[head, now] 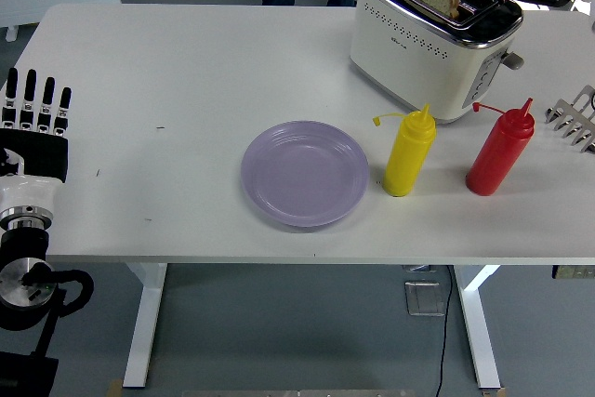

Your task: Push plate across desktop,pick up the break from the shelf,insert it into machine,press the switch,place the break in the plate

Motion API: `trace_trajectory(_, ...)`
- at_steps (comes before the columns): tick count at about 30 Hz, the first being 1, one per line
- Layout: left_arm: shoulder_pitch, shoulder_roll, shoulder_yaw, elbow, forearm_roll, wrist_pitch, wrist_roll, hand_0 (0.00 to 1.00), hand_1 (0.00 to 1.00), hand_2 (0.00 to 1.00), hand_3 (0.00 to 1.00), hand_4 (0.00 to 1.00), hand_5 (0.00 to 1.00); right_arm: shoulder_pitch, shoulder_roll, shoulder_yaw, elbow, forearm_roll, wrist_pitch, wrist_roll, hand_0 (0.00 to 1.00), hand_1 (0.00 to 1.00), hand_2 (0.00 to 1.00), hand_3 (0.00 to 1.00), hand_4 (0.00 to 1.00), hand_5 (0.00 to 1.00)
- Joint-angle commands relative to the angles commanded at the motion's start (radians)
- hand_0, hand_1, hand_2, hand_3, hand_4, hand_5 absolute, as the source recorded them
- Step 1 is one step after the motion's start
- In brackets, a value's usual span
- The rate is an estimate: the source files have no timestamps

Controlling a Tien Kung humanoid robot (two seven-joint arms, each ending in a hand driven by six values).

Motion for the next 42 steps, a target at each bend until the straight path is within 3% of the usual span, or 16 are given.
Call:
trace_trajectory(15,0.001,0.003,-0.003,0.001,0.0,0.0,-0.001,0.871,0.88,0.882,0.784,0.533,0.998,0.173,0.159,-0.164,-0.229,0.045,0.051,-0.007,0.815,0.75,0.794,0.867,0.764,0.397)
trace_trajectory(18,0.0,0.003,-0.003,0.001,0.0,0.0,-0.001,0.871,0.881,0.882,0.785,0.533,0.998,0.181,0.168,-0.173,-0.246,0.05,0.053,-0.007,0.792,0.719,0.74,0.829,0.768,0.393)
trace_trajectory(22,0.0,0.005,-0.006,0.001,0.0,-0.001,-0.001,0.871,0.881,0.882,0.785,0.533,0.998,0.231,0.225,-0.243,-0.351,0.097,0.071,-0.008,0.792,0.719,0.74,0.829,0.768,0.393)
trace_trajectory(23,0.0,0.005,-0.006,0.001,0.0,-0.001,-0.001,0.871,0.881,0.882,0.786,0.533,0.998,0.236,0.232,-0.255,-0.365,0.101,0.074,-0.009,0.725,0.679,0.683,0.799,0.77,0.386)
trace_trajectory(28,-0.001,0.005,-0.008,0.001,0.0,-0.001,-0.002,0.871,0.881,0.882,0.786,0.533,0.998,0.257,0.265,-0.305,-0.405,0.114,0.075,-0.015,0.725,0.679,0.683,0.799,0.77,0.386)
trace_trajectory(29,-0.001,0.006,-0.008,0.001,0.0,-0.001,-0.002,0.871,0.881,0.882,0.785,0.533,0.998,0.259,0.268,-0.309,-0.409,0.114,0.074,-0.016,0.634,0.62,0.619,0.756,0.752,0.365)
trace_trajectory(34,-0.003,0.005,-0.007,0.002,0.0,-0.001,-0.002,0.871,0.881,0.882,0.785,0.533,0.998,0.279,0.294,-0.347,-0.462,0.133,0.04,-0.017,0.634,0.62,0.619,0.756,0.752,0.365)
trace_trajectory(35,-0.003,0.005,-0.007,0.002,0.0,-0.001,-0.002,0.871,0.881,0.882,0.786,0.533,0.998,0.282,0.297,-0.353,-0.467,0.136,0.032,-0.015,0.482,0.516,0.523,0.659,0.669,0.279)
trace_trajectory(40,-0.002,0.005,-0.008,0.002,0.0,-0.001,-0.002,0.871,0.881,0.882,0.786,0.533,0.998,0.291,0.304,-0.377,-0.477,0.137,0.002,-0.002,0.482,0.516,0.523,0.659,0.669,0.279)
trace_trajectory(41,-0.002,0.005,-0.007,0.002,0.0,-0.001,-0.002,0.871,0.88,0.882,0.785,0.533,0.998,0.292,0.305,-0.382,-0.478,0.135,0.0,-0.001,0.398,0.444,0.482,0.573,0.581,0.176)
trace_trajectory(42,-0.003,0.005,-0.007,0.002,0.0,-0.001,-0.002,0.871,0.88,0.882,0.785,0.533,0.998,0.293,0.306,-0.386,-0.48,0.134,-0.003,0.0,0.398,0.444,0.482,0.573,0.581,0.176)
